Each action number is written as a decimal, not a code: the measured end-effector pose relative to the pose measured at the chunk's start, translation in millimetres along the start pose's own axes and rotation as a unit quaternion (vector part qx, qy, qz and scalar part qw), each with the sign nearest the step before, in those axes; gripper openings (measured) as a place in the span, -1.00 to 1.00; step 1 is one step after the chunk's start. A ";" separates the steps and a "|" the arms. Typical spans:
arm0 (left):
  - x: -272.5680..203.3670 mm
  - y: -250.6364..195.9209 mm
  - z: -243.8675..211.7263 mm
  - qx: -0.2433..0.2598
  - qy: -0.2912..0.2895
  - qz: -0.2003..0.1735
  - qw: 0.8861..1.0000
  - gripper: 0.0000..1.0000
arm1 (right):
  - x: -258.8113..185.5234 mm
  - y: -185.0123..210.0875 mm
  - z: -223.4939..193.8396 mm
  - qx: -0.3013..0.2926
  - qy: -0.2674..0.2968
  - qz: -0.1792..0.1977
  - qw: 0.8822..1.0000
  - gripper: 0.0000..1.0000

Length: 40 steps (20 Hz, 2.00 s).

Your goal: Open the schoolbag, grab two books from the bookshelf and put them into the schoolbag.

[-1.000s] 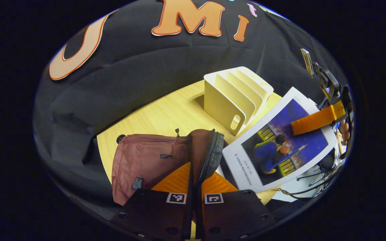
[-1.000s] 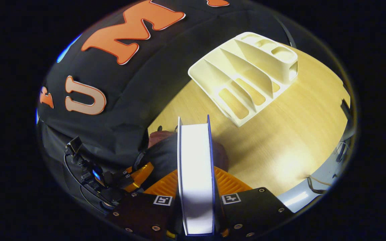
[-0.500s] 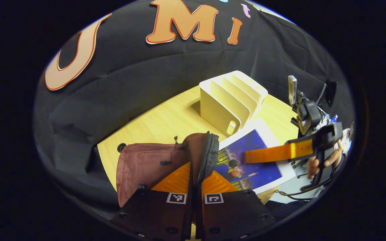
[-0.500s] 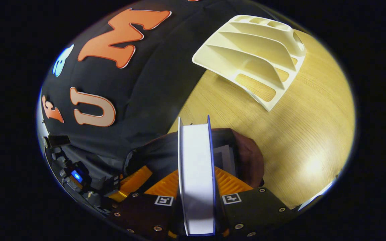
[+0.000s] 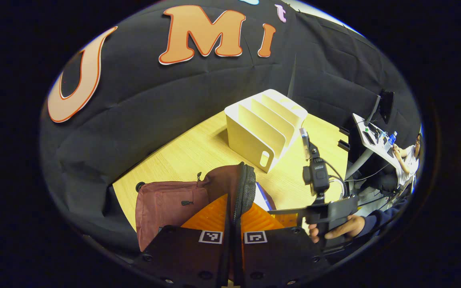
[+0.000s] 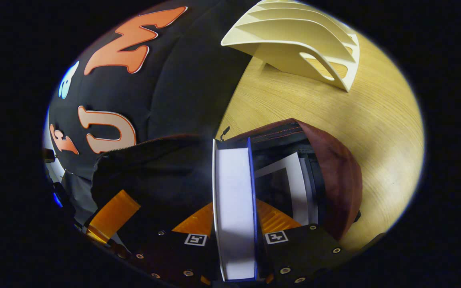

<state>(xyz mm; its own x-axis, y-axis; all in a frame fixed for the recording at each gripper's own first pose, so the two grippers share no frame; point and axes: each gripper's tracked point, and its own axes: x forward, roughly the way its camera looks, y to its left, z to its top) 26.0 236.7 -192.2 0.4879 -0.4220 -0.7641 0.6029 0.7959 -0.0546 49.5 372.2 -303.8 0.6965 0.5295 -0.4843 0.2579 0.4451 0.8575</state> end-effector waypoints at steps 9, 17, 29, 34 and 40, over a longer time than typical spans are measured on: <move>2.3 0.7 -8.8 -0.001 0.004 -0.008 1.000 -0.89 | 19.1 -18.6 -20.8 0.008 0.028 -0.039 0.999 0.08; 20.7 -8.0 -27.5 -0.019 0.008 0.006 1.000 -0.41 | -30.0 -27.8 13.0 -0.050 -0.003 -0.072 0.996 0.93; 74.6 -76.5 -25.1 -0.106 0.027 0.089 0.990 0.85 | -127.3 -50.7 152.1 -0.180 0.007 -0.077 0.981 0.94; 75.8 -107.9 22.2 -0.144 -0.010 0.143 0.979 0.84 | -170.5 -66.5 206.9 -0.245 0.015 -0.083 0.966 0.95; 60.9 -147.9 94.1 -0.172 -0.103 0.219 0.955 0.94 | -235.8 -57.4 278.4 -0.353 -0.051 -0.076 0.931 0.94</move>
<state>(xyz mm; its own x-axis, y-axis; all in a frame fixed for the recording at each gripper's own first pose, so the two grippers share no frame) 25.9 52.5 -170.2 0.7808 -0.0648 -0.6215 0.0874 0.9962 0.0060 56.9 20.7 -190.5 0.7568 0.3673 -0.5407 -0.1209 0.8915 0.4365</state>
